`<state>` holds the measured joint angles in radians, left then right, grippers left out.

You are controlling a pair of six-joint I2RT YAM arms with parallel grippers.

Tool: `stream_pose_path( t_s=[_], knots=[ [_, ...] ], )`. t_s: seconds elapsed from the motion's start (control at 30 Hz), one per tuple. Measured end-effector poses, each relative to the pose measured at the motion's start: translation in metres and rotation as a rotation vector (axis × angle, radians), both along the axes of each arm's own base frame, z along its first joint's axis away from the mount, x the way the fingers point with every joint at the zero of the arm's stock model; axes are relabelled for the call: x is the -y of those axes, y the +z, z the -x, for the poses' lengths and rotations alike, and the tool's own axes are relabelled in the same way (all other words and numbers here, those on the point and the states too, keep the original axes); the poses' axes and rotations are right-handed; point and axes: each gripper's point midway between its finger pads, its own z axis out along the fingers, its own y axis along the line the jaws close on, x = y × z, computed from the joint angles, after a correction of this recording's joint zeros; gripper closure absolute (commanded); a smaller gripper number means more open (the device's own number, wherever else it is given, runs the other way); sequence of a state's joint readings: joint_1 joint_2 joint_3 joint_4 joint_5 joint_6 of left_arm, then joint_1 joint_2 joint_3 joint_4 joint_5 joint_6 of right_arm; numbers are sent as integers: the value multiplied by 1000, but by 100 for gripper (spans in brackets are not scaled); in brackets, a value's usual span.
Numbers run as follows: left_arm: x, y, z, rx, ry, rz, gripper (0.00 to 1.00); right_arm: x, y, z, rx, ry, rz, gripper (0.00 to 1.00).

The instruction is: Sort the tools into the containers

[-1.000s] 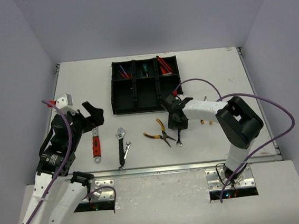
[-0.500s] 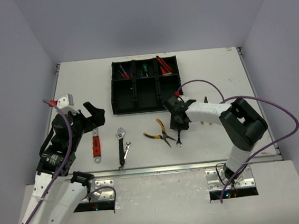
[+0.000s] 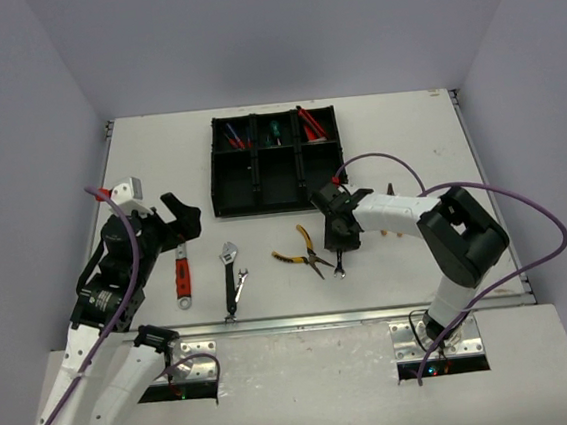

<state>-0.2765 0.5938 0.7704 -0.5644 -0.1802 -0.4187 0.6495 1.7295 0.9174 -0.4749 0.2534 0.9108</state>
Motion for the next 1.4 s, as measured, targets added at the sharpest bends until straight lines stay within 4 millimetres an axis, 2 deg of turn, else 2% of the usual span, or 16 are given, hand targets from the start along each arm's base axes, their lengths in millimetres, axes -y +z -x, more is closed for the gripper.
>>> stream_pose_path(
  t_s=[0.07, 0.27, 0.4, 0.43, 0.6, 0.77, 0.87, 1.07, 1.2, 1.3, 1.4],
  knots=[
    [1, 0, 0, 0, -4, 0, 0, 0, 0, 1, -6, 9, -1, 66],
    [2, 1, 1, 5, -9, 0, 0, -3, -1, 1, -24, 26, -2, 86],
    [2, 2, 1, 8, -6, -1, 0, -4, -1, 1, -32, 37, -3, 95],
    [1, 2, 1, 8, -5, -1, 0, -4, -1, 1, -30, 39, -3, 100],
    [2, 3, 2, 12, -7, 0, 0, -2, 1, 2, -20, 47, -3, 100],
    [2, 3, 2, 12, -9, 0, 0, 11, 3, 14, -39, 63, 38, 100],
    [3, 3, 2, 11, -13, 1, 0, 18, 9, 17, -37, 73, 54, 100],
    [9, 3, 4, 7, -42, 22, 0, 17, 24, 14, 9, 91, 40, 100],
    [33, 2, 3, 6, -129, 115, 0, 19, 33, 14, 37, 97, 31, 100],
    [53, -11, 2, -26, -202, 196, 0, 19, 36, 14, 51, 110, 29, 100],
    [77, -33, 2, -77, -277, 294, 0, 17, 41, 17, 68, 143, 20, 100]
  ],
)
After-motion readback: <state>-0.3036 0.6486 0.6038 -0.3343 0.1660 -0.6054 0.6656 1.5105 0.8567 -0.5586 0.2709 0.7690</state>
